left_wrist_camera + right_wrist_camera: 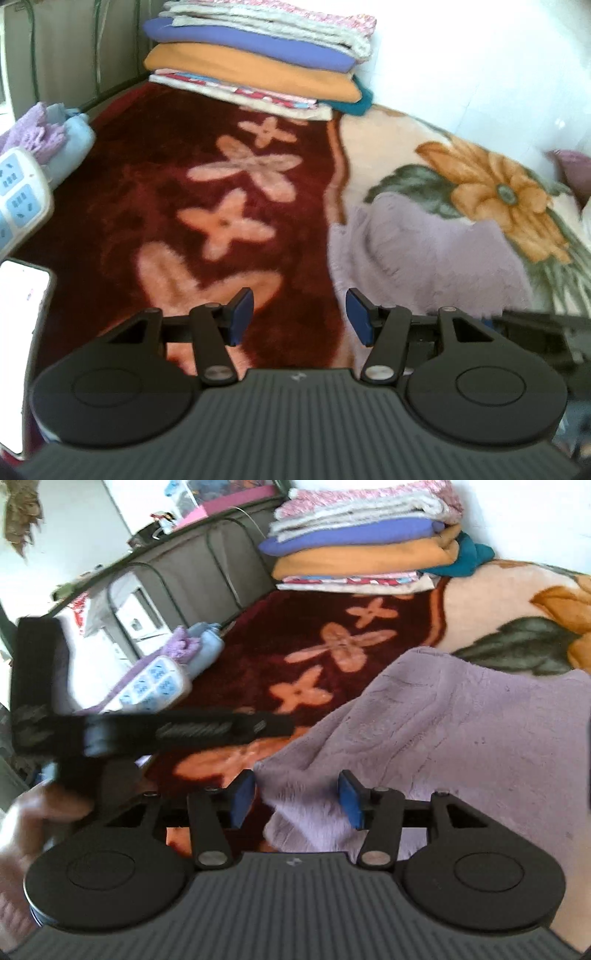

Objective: Fold small clothes
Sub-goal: 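Grasp the cardigan edge with the right gripper and fold it over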

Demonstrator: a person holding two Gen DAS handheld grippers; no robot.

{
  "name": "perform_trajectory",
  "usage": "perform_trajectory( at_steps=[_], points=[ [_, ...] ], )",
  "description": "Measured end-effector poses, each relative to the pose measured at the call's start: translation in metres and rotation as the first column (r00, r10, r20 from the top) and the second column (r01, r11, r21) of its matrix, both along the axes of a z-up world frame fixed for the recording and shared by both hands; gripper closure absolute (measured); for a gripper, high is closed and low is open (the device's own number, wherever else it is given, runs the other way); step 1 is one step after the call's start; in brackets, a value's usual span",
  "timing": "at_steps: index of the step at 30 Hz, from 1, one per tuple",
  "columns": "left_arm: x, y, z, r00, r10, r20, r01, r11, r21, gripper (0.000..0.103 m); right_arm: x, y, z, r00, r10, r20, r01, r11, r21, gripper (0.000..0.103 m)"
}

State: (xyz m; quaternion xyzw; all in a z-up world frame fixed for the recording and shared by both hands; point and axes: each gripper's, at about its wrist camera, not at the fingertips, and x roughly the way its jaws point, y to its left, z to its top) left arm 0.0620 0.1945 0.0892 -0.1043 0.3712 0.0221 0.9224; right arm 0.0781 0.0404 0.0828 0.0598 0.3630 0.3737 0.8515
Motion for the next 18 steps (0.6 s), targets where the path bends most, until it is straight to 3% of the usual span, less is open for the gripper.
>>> perform_trajectory(
  at_steps=[4,9,13,18],
  points=[
    [0.013,-0.01,0.007,0.999,-0.024,0.035,0.025,0.999,-0.023,0.046,-0.012,-0.036,0.016,0.997,-0.057,0.051,0.058,0.998,-0.018,0.037],
    [0.044,-0.029,0.006,0.996,-0.08,0.037,0.082,0.995,-0.054,0.046,0.001,-0.086,0.017,0.966,-0.248,0.07,0.251,0.967,-0.048,0.029],
    [0.073,-0.042,-0.007,0.995,-0.102,0.01,0.102,0.993,-0.055,0.046,0.027,-0.129,-0.001,0.888,-0.454,-0.072,0.452,0.891,-0.037,0.028],
    [0.098,-0.05,-0.026,0.994,-0.106,0.0,0.105,0.99,-0.099,0.046,0.049,-0.161,-0.029,0.834,-0.51,-0.21,0.528,0.848,0.038,0.028]
  ],
)
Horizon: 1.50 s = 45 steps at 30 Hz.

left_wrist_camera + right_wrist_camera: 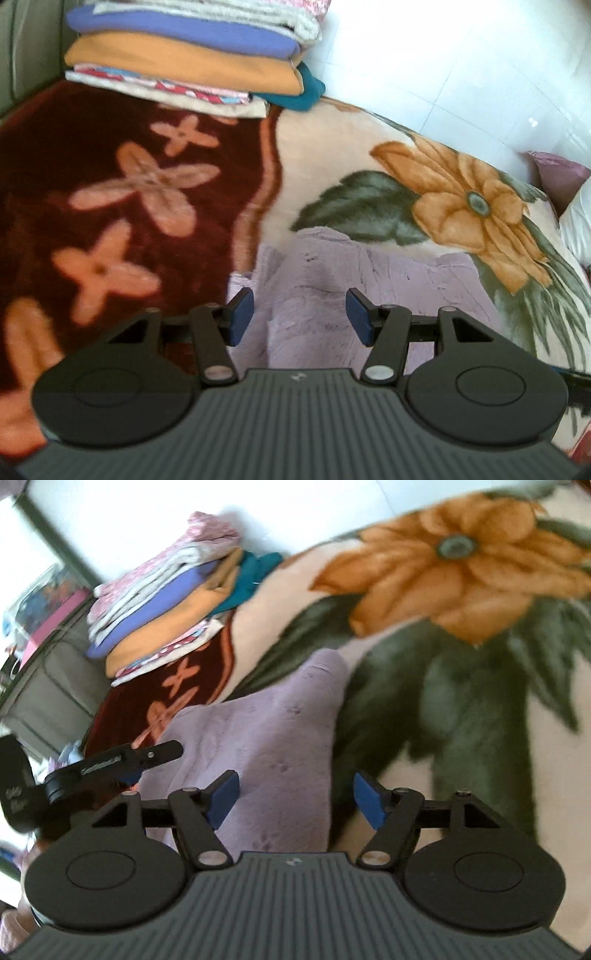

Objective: Fold small clothes
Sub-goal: 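Grasp the cardigan edge with the right gripper and fold it over, then open the right gripper and release the folded edge, then grasp the cardigan with both grippers and fold it in half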

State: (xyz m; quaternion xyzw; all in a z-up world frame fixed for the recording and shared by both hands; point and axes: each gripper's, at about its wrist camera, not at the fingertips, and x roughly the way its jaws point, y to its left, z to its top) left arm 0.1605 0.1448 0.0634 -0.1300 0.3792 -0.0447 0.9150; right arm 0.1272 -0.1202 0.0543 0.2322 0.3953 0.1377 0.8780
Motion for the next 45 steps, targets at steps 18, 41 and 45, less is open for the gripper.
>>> perform_trajectory(
  at_steps=[18,41,45],
  points=[
    [-0.023,0.036,-0.018,0.998,0.019,0.057,-0.022,0.998,0.066,0.09,-0.004,0.08,-0.004,0.966,0.228,0.126,-0.196,0.955,-0.224,0.022],
    [-0.091,0.021,-0.002,0.998,-0.056,-0.031,0.058,0.996,0.062,0.034,-0.068,0.04,-0.015,0.988,0.139,0.064,-0.135,0.989,-0.067,0.019],
    [-0.091,0.031,-0.006,0.999,-0.031,-0.036,0.032,0.999,0.015,0.03,-0.053,0.031,-0.013,0.989,0.131,0.062,-0.131,0.991,-0.014,0.013]
  ],
)
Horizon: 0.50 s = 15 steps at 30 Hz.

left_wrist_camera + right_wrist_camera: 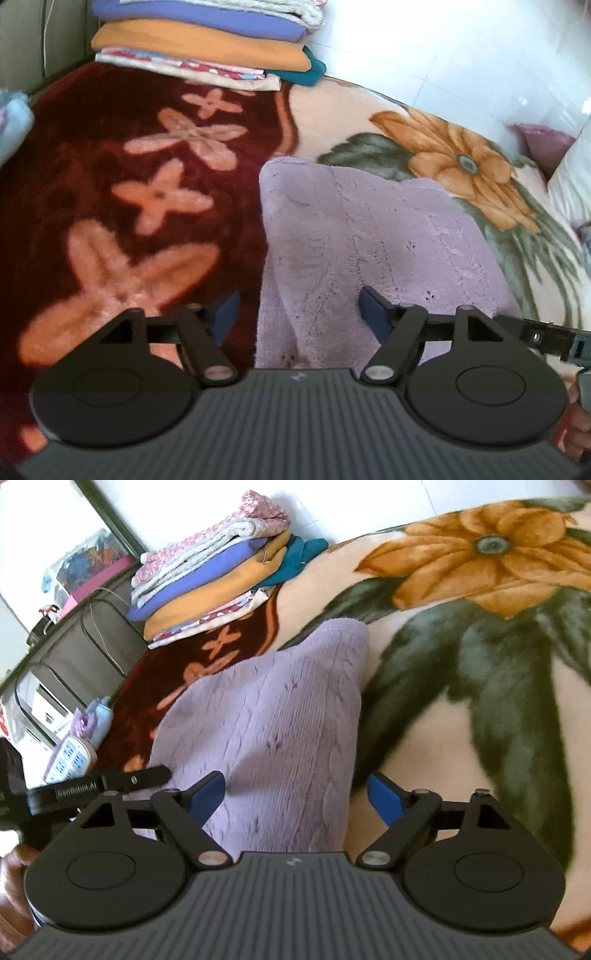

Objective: Fold small clothes
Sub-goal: 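Grasp the cardigan with both grippers and fold it in half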

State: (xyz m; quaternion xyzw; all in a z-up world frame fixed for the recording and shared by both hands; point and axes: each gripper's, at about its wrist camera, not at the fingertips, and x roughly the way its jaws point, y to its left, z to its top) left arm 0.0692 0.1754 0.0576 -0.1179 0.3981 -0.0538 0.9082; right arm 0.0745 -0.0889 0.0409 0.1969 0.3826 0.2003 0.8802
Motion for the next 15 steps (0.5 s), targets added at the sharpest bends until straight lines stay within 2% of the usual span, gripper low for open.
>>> perform_trajectory(
  at_steps=[7,11,15],
  points=[
    [0.013,0.006,-0.018,0.998,0.004,-0.068,-0.016,0.985,-0.17,0.03,0.029,-0.01,-0.027,0.993,0.014,-0.119,0.001,0.992,0.127,0.01],
    [0.017,0.01,-0.031,0.996,0.014,-0.087,-0.035,0.968,-0.247,0.028,0.034,-0.006,-0.036,0.996,0.038,-0.085,-0.026,0.99,0.142,0.005],
    [0.018,0.01,-0.036,0.997,0.009,-0.075,-0.03,0.959,-0.281,0.026,0.042,0.004,-0.038,0.995,0.086,-0.06,-0.077,0.987,0.139,0.005]
  ],
)
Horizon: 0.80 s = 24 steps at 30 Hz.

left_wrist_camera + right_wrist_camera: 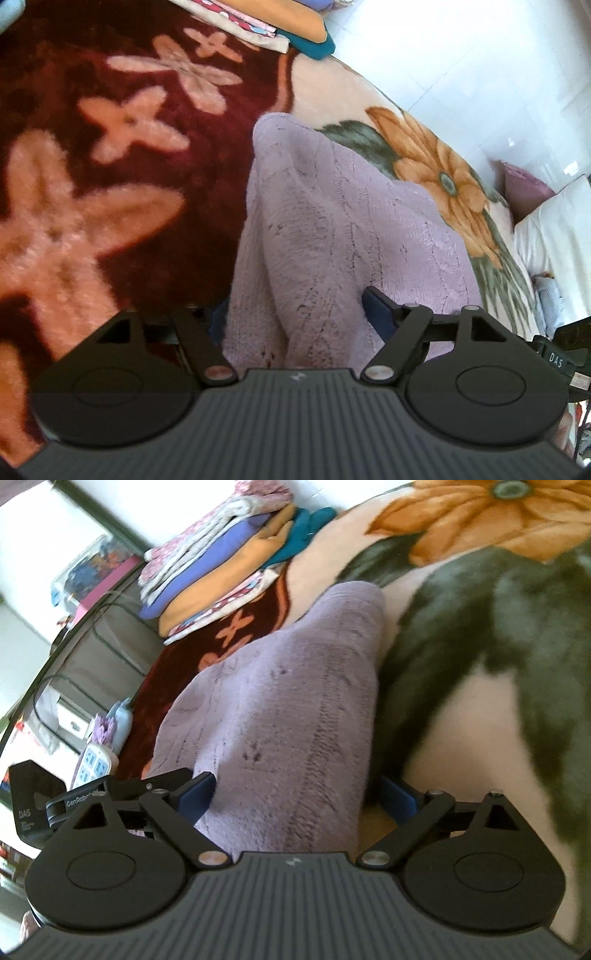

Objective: Fold small clothes
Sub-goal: 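Grasp the cardigan with both grippers and fold it in half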

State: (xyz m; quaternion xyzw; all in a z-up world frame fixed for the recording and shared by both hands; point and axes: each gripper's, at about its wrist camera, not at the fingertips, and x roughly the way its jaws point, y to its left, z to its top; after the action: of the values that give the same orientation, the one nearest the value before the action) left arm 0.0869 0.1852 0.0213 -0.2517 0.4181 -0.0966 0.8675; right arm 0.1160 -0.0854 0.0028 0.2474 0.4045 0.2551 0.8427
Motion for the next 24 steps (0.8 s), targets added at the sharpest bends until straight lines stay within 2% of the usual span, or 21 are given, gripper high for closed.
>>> perform_trajectory(
  at_steps=[4,6,7,8,10,11,13,16,19,24],
  points=[
    [0.004,-0.003,-0.006,0.999,-0.032,0.019,0.033,0.999,-0.04,0.028,0.011,0.008,-0.003,1.0,0.011,-0.001,-0.011,0.998,0.057,0.006],
    [0.006,-0.004,-0.01,0.999,-0.043,0.028,0.045,0.995,-0.089,0.029,0.013,0.012,-0.004,1.0,-0.001,0.0,0.001,0.998,0.065,0.015],
    [0.006,-0.003,-0.011,0.999,-0.039,0.033,0.043,0.994,-0.104,0.031,0.014,0.013,-0.004,1.0,-0.018,-0.003,0.018,0.998,0.053,0.028],
    [0.005,-0.004,-0.013,0.998,-0.038,0.039,0.043,0.993,-0.113,0.034,0.015,0.012,-0.003,1.0,-0.03,-0.009,0.031,0.998,0.048,0.036],
    [0.002,-0.002,-0.015,0.998,-0.037,0.05,0.044,0.989,-0.144,0.051,0.016,0.01,0.0,0.999,-0.033,-0.022,0.035,0.997,0.074,0.043],
    [0.001,-0.001,-0.015,0.998,-0.033,0.049,0.041,0.986,-0.163,0.053,0.015,0.009,0.005,0.999,-0.03,-0.017,0.031,0.997,0.073,0.045],
    [-0.001,0.0,-0.012,0.998,-0.025,0.05,0.034,0.984,-0.175,0.056,0.011,0.008,0.017,1.0,-0.017,0.002,0.016,0.998,0.064,0.048],
    [-0.007,-0.006,0.0,0.998,-0.024,0.062,0.035,0.984,-0.177,0.057,0.002,-0.002,0.04,1.0,-0.004,0.027,0.001,0.995,0.102,0.049],
    [-0.016,-0.015,0.013,0.997,-0.039,0.062,0.051,0.977,-0.208,0.057,-0.011,-0.015,0.06,0.999,0.002,0.043,-0.005,0.997,0.081,0.049],
    [-0.039,-0.047,0.032,0.992,-0.09,0.09,0.107,0.97,-0.217,0.057,-0.051,-0.058,0.079,0.998,-0.022,0.065,0.018,0.998,0.066,0.049]
  ],
)
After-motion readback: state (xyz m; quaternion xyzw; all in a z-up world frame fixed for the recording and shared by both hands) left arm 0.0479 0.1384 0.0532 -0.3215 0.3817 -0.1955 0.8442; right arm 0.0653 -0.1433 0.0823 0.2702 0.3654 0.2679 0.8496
